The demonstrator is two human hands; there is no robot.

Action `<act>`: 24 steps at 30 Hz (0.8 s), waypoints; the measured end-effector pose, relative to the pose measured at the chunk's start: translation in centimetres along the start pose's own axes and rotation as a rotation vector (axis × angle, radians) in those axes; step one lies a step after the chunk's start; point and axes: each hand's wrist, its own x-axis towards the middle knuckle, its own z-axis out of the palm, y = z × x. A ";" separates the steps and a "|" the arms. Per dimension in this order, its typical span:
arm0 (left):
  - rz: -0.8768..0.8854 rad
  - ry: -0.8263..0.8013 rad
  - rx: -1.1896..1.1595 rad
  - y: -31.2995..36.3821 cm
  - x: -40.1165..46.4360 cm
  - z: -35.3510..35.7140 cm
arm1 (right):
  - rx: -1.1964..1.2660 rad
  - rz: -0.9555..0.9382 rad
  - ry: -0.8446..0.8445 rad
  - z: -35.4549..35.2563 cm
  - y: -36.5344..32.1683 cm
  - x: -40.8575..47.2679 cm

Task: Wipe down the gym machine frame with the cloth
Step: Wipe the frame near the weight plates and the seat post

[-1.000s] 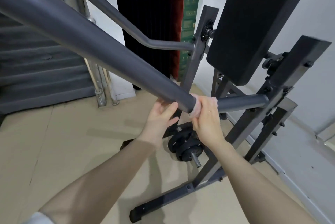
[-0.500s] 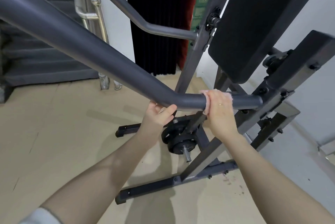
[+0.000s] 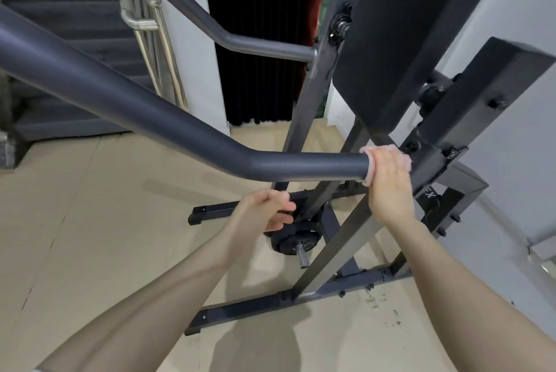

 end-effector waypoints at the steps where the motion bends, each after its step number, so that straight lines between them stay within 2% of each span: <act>1: 0.037 -0.033 0.097 0.3 -0.1 0.6 | 0.011 0.052 0.015 0.2 -0.1 -0.1; 3: 0.194 -0.061 0.309 1.6 0.2 2.1 | -0.009 -0.013 0.007 0.8 -1.4 -0.2; 6: 0.551 -0.030 0.722 3.9 1.3 4.5 | 0.026 -0.272 -0.109 0.6 -1.0 -0.1; 8: 0.769 0.063 1.124 4.7 2.8 5.1 | 0.059 -0.220 -0.172 -0.6 1.9 0.7; 10: 0.785 0.164 1.577 4.9 4.1 4.9 | 0.054 -0.098 -0.211 -1.3 3.6 1.1; 11: 0.751 0.207 1.717 4.8 4.4 4.7 | 0.051 -0.046 -0.207 -1.4 3.6 1.2; 13: 0.716 0.247 1.796 4.6 4.6 4.7 | -0.009 -0.001 -0.139 -1.1 2.0 1.2; 15: 0.723 0.249 1.773 4.7 4.5 4.9 | -0.027 -0.120 -0.090 -0.1 -0.7 0.5; 17: 0.750 0.251 1.709 5.1 4.5 4.7 | 0.082 -0.268 -0.064 0.9 -3.0 -0.1; 20: 0.870 0.290 1.665 4.7 4.3 4.0 | 0.143 -0.414 -0.110 0.8 -2.6 0.1; 22: 0.904 0.302 1.646 4.3 4.1 3.9 | 0.137 -0.387 -0.150 0.0 -0.3 0.5; 24: 0.889 0.290 1.651 4.3 3.9 4.0 | 0.102 -0.247 -0.153 -0.6 0.2 0.4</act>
